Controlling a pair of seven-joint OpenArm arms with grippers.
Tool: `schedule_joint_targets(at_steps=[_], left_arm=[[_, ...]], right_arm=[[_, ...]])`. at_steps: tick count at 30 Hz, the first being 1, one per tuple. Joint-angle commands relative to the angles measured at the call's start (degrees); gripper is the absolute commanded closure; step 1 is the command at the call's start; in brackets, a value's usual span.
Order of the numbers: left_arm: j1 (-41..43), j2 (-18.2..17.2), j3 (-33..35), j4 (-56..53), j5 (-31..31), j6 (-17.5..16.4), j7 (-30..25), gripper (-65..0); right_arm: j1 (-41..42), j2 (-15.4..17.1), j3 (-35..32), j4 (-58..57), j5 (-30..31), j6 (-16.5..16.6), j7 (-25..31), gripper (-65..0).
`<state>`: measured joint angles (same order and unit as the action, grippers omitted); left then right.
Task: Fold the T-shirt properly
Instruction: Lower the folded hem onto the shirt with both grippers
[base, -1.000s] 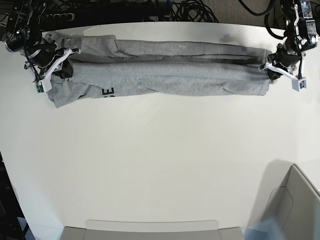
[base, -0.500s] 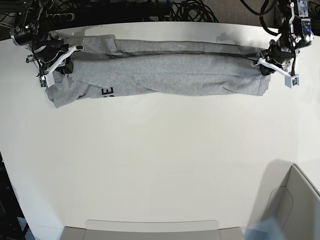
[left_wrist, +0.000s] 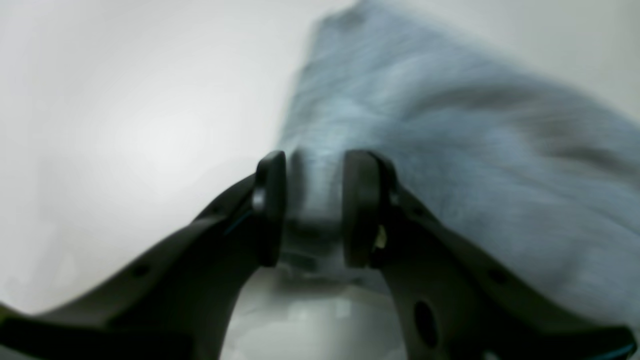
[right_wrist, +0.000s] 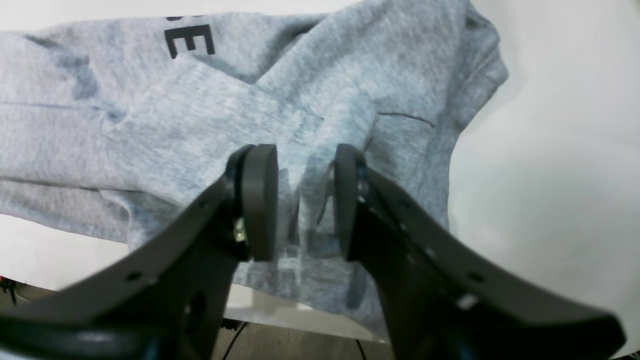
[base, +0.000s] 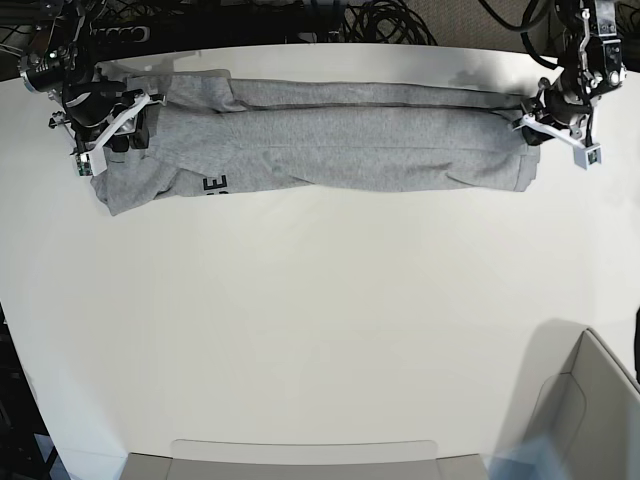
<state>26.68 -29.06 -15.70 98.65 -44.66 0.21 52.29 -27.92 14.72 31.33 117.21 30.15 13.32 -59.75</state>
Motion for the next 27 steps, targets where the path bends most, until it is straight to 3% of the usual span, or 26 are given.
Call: schedule_joint_targets(at_steps=[1,4,9,13,19,21,24,27], left_arm=[[-1.1,-1.1,1.1,0.2,-0.5,-0.4,-1.6,-20.5],[-1.7,-4.1,7.2,-0.2,-0.6,-0.4,-1.7,-20.5],[-1.8,-4.2,9.9,-3.9,-0.7,-0.6,-3.8,-20.5],[-4.7,-4.2,12.8,-11.8,-0.7,-6.2,-4.0,-20.5],[-5.8,-4.1,13.8,-16.0,-0.7,-7.1,-4.1,-19.3],[-6.0,-4.1,13.6,-16.2,-0.6,-7.0,-4.2,-14.2],[-8.4,-4.0,9.0,-19.2,-0.6,-6.9,-4.3,0.0],[-11.6,-2.8,5.4,-23.1,-0.6,-7.0,-4.4,0.0]], right_arm=[[0.1,0.8,0.3,0.6,0.6,0.1,1.2,-19.8],[0.1,1.9,0.2,0.6,0.6,0.1,1.0,-19.8],[0.2,2.5,-0.4,0.6,0.6,0.1,1.1,-19.8],[0.2,3.2,-0.5,0.6,0.6,0.1,0.9,-19.8],[1.1,4.5,-0.5,0.2,0.6,0.1,1.0,-19.8],[1.1,4.5,-0.5,0.2,0.6,0.1,0.9,-19.8],[1.8,4.4,-0.5,0.2,0.6,0.1,0.9,-19.8],[1.8,4.3,-0.5,0.2,0.6,0.1,0.9,-19.8]])
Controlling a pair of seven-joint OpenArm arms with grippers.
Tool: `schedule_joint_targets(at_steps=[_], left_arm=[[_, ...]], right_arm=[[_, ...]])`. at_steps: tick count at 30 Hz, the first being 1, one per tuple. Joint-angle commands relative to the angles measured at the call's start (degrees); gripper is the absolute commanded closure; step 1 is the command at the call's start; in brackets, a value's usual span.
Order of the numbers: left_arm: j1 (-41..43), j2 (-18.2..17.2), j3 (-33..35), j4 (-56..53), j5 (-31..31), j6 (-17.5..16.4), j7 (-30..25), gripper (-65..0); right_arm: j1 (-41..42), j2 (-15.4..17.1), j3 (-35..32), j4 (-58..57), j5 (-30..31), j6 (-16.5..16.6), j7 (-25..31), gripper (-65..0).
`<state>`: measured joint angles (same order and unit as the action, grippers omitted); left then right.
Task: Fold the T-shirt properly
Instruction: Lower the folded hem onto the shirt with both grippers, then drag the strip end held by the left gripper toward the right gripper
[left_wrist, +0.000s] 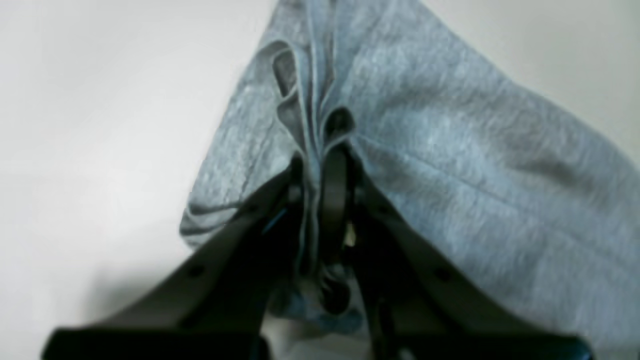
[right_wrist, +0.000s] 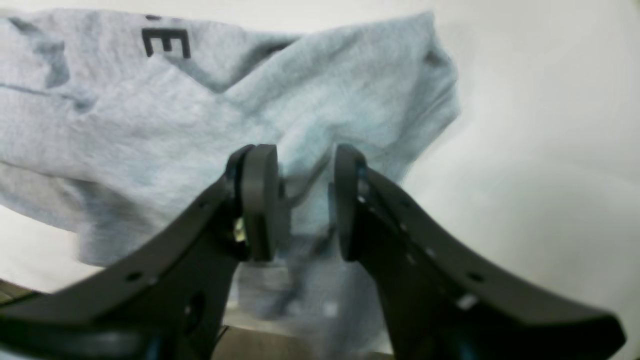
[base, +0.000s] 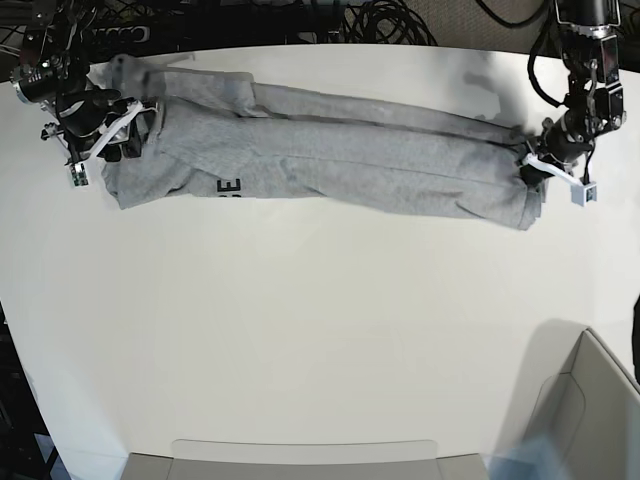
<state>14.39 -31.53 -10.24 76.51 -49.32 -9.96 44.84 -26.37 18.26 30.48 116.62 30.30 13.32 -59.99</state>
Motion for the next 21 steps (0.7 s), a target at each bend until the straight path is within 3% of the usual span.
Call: schedule_joint_targets(at_steps=[1,10,16,21], left_arm=[[-0.4,-0.1,-1.4,-0.9,4.1,3.1,2.9,0.0],[-2.1,-0.2,-8.7,9.2,4.1,3.2,3.6,0.0],[-0.7,-0.2,-9.2,21.7,4.2,3.3,3.8,0.0],[1.1,0.0,-8.7,29.3,4.2,3.3,9.6,0.0]], right_arm=[[0.2,0.8,0.3,0.8,0.4,0.1,1.2,-19.8],[1.1,-0.1,0.2,0.9,0.4,0.1,1.0,-19.8],[1.1,-0.3,0.2,0.9,0.4,0.1,1.0,-19.8],[1.4,-1.3,0.2,1.0,0.4,0.1,1.0,-19.8]])
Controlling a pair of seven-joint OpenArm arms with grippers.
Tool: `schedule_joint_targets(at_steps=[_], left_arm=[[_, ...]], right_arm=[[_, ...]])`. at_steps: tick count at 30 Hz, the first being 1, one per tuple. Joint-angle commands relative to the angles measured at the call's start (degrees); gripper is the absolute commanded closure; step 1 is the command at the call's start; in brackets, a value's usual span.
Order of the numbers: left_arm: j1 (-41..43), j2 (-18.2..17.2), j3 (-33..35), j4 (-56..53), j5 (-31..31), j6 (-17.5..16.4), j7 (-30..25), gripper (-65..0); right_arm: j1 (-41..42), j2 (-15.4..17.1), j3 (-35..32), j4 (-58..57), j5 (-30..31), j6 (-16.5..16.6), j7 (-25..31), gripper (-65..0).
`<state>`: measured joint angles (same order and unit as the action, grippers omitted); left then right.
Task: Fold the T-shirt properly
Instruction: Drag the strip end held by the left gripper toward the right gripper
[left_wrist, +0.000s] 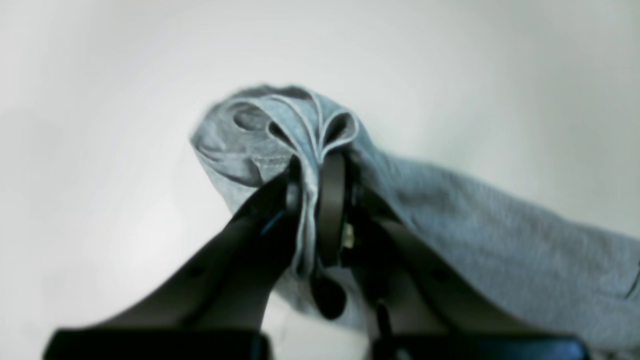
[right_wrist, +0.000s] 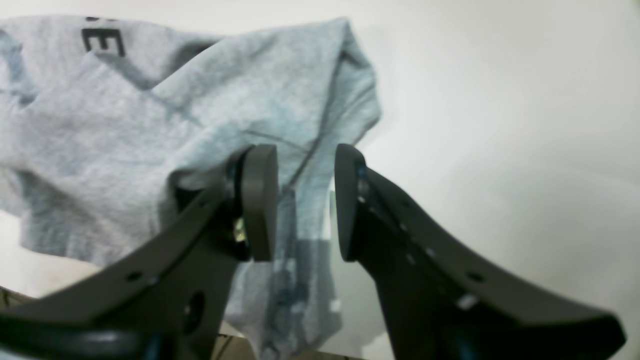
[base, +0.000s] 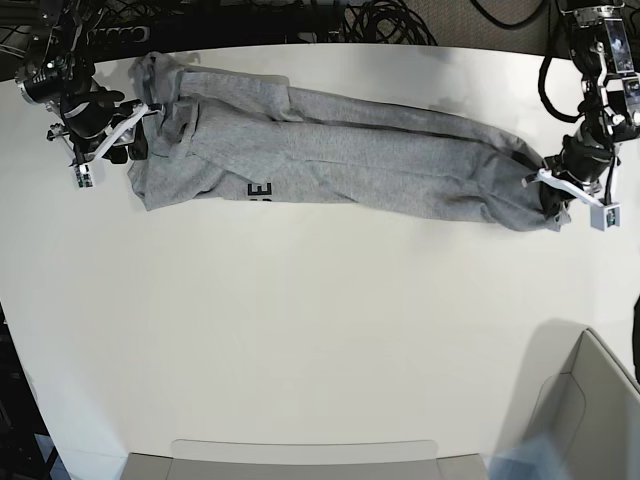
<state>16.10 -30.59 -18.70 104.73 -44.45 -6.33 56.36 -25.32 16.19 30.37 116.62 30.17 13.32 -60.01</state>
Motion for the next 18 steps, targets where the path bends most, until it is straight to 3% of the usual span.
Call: schedule_joint_targets(at_steps=[1,8,16,18], left_arm=[[-0.2,-0.4,-0.2,2.7,-0.7,-0.3,-0.8,0.0],[6.2,4.4,1.1,11.8,-0.8,-0.3,0.3,0.0],[6.3,4.8,13.9,12.3,-0.8,0.0,-0.3,0.0],[6.3,5.1,16.5,12.4,-0.8,2.2,-0.4,0.0]], right_arm=[[0.3,0.8,0.4,1.0,0.6,0.1,1.1,-19.8],[0.3,0.7,0.4,1.0,0.6,0.1,1.1,-19.8],[0.3,0.7,0.3,1.0,0.6,0.1,1.1,-19.8],[0.3,0.7,0.3,1.0,0.6,0.1,1.1,-19.8]])
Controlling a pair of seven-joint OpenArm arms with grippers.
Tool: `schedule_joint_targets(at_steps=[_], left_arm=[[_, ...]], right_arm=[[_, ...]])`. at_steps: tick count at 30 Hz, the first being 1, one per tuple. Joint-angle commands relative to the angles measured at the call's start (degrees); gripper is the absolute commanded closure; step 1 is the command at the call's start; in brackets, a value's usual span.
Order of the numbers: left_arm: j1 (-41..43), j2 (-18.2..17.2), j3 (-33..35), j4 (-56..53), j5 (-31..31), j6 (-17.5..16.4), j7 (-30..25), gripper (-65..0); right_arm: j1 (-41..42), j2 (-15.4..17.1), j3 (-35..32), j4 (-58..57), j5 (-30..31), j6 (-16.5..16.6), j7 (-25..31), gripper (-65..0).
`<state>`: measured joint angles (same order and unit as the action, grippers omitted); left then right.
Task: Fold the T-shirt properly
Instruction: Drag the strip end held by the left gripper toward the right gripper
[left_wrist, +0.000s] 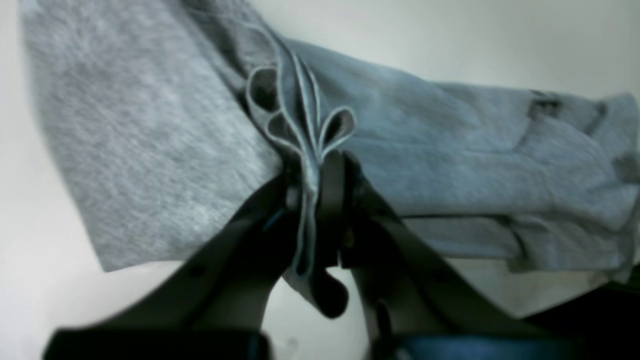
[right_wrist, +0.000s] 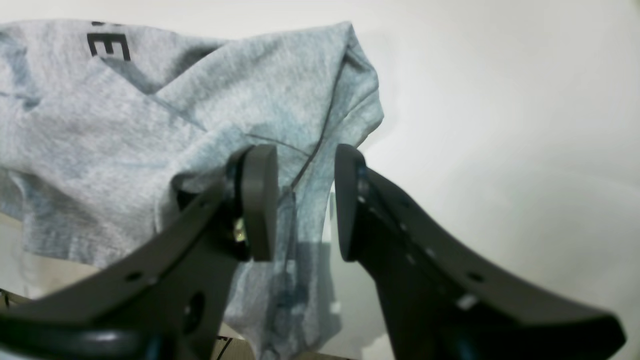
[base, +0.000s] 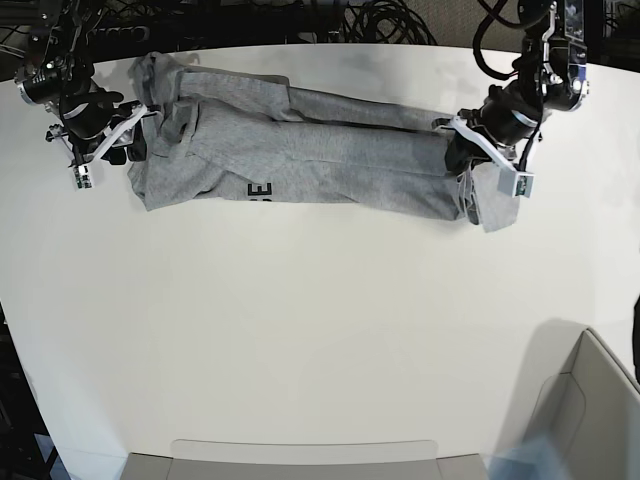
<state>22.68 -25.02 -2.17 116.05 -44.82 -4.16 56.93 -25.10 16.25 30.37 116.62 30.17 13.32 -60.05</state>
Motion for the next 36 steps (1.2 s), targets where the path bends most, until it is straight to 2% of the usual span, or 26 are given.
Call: schedule_joint_targets(at_steps=[1,7,12,23,31,33,36], left_arm=[[-0.5,0.4,0.9,1.1,-0.4,1.0,-1.0,0.0],[-1.4,3.8,6.6,1.1,-0.4,1.6,-1.3,0.0],[-1.5,6.6,9.7,1.2,-0.4,1.6,-5.1,0.0],[-3.3,6.7,19.6,1.2,0.5,1.6,-7.2,0.0],[-8.1,7.7,34.2,0.9,19.3,1.9,-7.4,0.0],[-8.3,8.8,35.3,0.9,23.3,1.9,-7.3,0.0],[-8.3,10.3,35.4,0.9,24.9,1.9,-7.1,0.0]], right_arm=[[0.1,0.7,0.3,1.0,0.6,0.1,1.1,-19.8],[0.0,0.7,0.3,1.0,0.6,0.1,1.1,-19.8],[0.1,0.7,-1.8,1.0,0.5,0.1,1.1,-19.8],[0.1,0.6,-6.2,0.9,0.3,0.1,1.4,-19.8],[0.1,0.6,-6.2,0.9,0.3,0.1,1.4,-19.8],[0.1,0.6,-6.2,0.9,0.3,0.1,1.4,-19.8],[0.1,0.6,-6.2,0.9,0.3,0.1,1.4,-19.8]])
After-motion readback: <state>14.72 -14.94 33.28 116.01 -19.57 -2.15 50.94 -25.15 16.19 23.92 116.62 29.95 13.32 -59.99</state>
